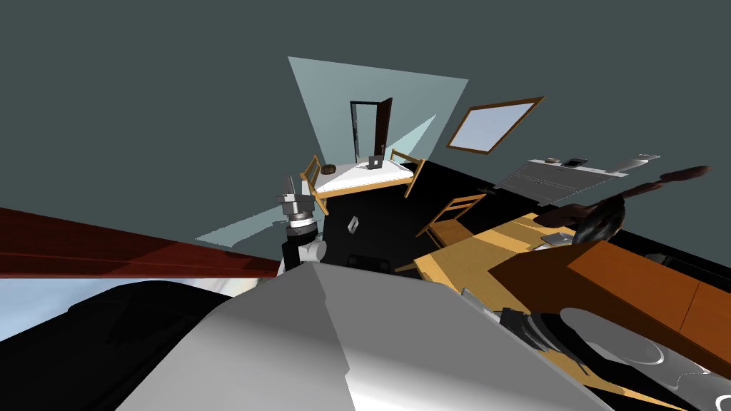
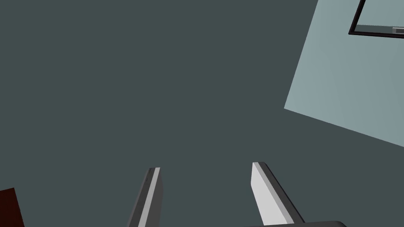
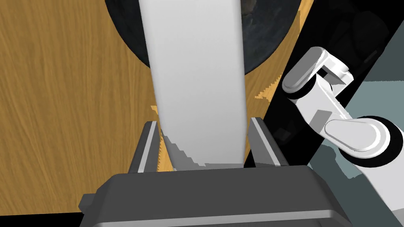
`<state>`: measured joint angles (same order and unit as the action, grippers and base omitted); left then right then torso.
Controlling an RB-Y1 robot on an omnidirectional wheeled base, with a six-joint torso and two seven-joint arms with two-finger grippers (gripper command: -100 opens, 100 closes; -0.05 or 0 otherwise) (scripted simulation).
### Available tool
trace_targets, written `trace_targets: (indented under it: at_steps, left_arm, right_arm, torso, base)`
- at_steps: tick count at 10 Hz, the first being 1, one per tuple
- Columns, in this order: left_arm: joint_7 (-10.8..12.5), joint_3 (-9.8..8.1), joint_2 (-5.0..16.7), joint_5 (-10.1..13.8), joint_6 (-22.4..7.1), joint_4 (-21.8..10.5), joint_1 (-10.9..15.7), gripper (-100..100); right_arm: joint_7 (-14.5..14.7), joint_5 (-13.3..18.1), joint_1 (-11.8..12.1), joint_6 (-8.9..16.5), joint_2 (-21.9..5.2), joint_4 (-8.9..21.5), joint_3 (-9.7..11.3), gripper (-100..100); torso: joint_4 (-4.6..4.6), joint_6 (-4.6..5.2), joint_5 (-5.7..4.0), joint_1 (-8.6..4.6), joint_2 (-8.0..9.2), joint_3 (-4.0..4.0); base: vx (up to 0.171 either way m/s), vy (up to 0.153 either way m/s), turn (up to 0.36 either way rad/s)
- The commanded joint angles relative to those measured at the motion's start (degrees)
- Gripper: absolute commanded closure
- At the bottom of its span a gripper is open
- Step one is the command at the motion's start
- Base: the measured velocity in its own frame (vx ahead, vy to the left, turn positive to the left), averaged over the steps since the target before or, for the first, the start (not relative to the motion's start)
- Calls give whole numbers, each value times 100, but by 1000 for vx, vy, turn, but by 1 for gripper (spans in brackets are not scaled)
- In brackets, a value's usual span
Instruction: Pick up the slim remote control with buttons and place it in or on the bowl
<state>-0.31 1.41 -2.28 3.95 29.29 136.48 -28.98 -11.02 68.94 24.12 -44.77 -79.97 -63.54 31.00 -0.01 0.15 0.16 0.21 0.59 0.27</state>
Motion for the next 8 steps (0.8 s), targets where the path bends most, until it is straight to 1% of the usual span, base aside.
trace_targets:
  at_steps: [1,2,4,5,8]
  left_arm:
    - [0,0,0,0,0,0,0,0]
    - [0,0,0,0,0,0,0,0]
    - [0,-1,1,0,0,0,-1,0]
    - [0,-1,1,0,0,0,-1,0]
    - [0,-1,1,0,0,0,-1,0]
  right_arm:
    - [-178,65,-29,65,-3,-12,-41,100]
    - [-335,148,-57,129,34,-11,-91,100]
    - [-488,238,-87,194,84,-10,-136,100]
    - [-633,326,-117,257,139,-6,-179,100]
    - [-914,493,-176,394,256,39,-274,100]
  torso:
    - [0,0,0,0,0,0]
    - [-1,-1,0,-5,-16,-8]
    - [-2,8,2,-15,-26,-13]
    - [-2,8,4,-18,-33,-17]
    - [-1,20,7,-15,-28,-13]
  base:
    - [-106,13,-57]
    - [-97,-12,-92]
    - [-79,-25,-83]
    - [-85,-60,-89]
    - [-82,-37,-83]
